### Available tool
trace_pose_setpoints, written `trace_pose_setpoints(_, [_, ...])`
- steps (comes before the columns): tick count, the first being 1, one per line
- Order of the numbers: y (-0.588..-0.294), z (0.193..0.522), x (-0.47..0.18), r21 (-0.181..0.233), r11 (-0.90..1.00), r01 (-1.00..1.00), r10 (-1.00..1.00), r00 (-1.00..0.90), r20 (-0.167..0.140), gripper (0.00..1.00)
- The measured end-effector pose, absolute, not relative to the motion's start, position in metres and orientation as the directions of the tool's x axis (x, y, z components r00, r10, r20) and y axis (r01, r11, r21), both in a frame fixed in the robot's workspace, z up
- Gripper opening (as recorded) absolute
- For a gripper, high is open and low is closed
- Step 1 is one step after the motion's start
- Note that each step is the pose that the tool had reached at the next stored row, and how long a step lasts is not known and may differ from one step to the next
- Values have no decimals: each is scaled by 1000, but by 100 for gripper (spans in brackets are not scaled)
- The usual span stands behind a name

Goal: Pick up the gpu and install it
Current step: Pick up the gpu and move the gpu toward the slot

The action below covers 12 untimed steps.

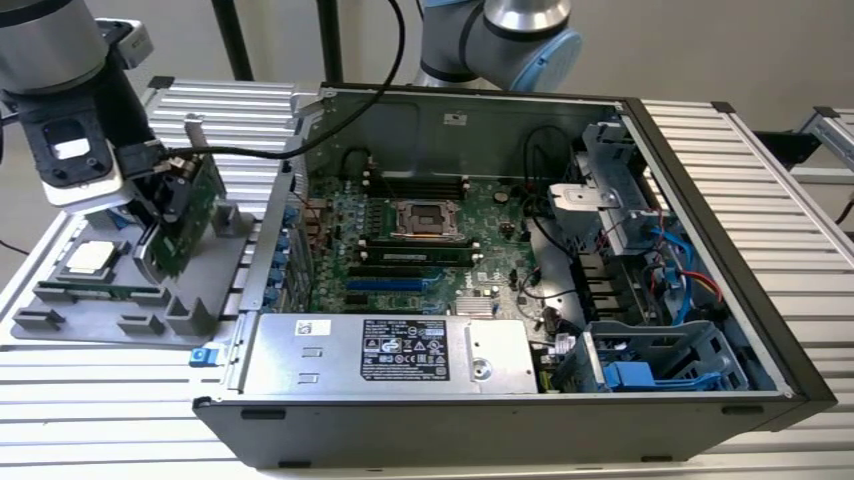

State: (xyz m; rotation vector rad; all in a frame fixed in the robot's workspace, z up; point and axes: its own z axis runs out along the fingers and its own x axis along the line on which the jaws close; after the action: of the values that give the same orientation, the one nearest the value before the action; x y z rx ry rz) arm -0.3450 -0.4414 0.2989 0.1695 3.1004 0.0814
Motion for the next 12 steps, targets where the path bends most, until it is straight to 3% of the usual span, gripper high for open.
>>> trace_pose_setpoints(12, [-442,308,-345,54,993,108,110,-993,-33,0])
